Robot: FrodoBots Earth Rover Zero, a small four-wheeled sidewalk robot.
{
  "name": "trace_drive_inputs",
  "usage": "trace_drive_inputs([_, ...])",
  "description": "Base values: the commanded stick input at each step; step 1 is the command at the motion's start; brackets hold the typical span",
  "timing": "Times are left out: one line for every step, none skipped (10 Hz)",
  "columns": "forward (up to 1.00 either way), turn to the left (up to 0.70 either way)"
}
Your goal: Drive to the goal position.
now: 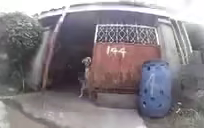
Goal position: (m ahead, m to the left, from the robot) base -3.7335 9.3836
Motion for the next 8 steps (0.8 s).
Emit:
trace_drive_inputs([0.0, 0.0])
trace_drive_inputs([0.0, 0.0])
trace_drive_inputs([0.0, 0.0])
trace_drive_inputs([0.0, 0.0])
trace_drive_inputs([0.0, 0.0])
trace_drive_inputs([0.0, 0.0])
trace_drive_inputs([-0.01, 0.0])
trace_drive_inputs([-0.05, 0.0])
